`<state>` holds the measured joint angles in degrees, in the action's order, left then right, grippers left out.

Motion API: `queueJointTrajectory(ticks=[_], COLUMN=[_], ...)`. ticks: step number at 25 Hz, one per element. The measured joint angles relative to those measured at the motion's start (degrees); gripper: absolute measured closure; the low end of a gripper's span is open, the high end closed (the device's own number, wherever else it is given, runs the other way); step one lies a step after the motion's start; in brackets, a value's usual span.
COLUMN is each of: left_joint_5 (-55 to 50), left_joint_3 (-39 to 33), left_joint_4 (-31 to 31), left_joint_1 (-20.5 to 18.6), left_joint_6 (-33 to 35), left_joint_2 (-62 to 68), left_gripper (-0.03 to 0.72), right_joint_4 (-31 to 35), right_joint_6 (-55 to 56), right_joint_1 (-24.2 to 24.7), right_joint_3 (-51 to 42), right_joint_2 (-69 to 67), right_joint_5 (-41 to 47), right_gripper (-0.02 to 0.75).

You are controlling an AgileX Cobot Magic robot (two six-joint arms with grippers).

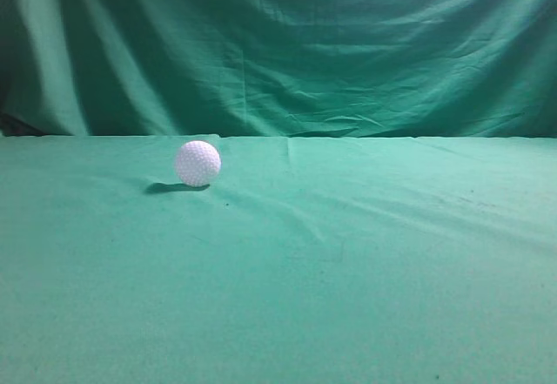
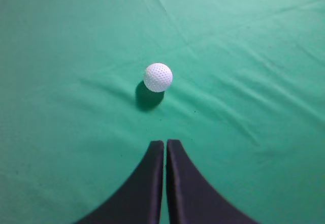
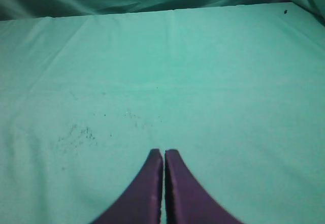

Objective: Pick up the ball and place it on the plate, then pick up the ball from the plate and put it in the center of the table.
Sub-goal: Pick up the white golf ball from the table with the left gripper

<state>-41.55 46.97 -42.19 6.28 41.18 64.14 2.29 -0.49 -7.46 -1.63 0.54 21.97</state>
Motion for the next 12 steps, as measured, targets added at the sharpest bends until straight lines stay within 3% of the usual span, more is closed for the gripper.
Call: queueJointTrajectory(ticks=[3, 6, 9, 12], left_joint_5=[1.22, 2.88, 2.66, 1.97], left_joint_3=[3.65, 7.52, 12.01, 16.31], left_joint_4=[4.10, 12.17, 21.14, 24.95], left_joint_1=[6.13, 12.81, 17.10, 19.30], left_joint_6=[-1.06, -8.88, -17.04, -20.34], left_joint_2=[5.44, 11.28, 17.32, 22.80], left_gripper=[0.688, 0.688, 0.688, 0.688], right_joint_4=[0.00, 0.00, 0.00, 0.00], right_joint_6=[0.00, 0.00, 0.00, 0.00], right_joint_1=[0.00, 0.00, 0.00, 0.00], right_joint_3=[0.00, 0.00, 0.00, 0.00], right_joint_2=[0.00, 0.00, 0.00, 0.00], right_joint_5=[0.00, 0.00, 0.00, 0.00], right_gripper=[0.738, 0.738, 0.738, 0.738])
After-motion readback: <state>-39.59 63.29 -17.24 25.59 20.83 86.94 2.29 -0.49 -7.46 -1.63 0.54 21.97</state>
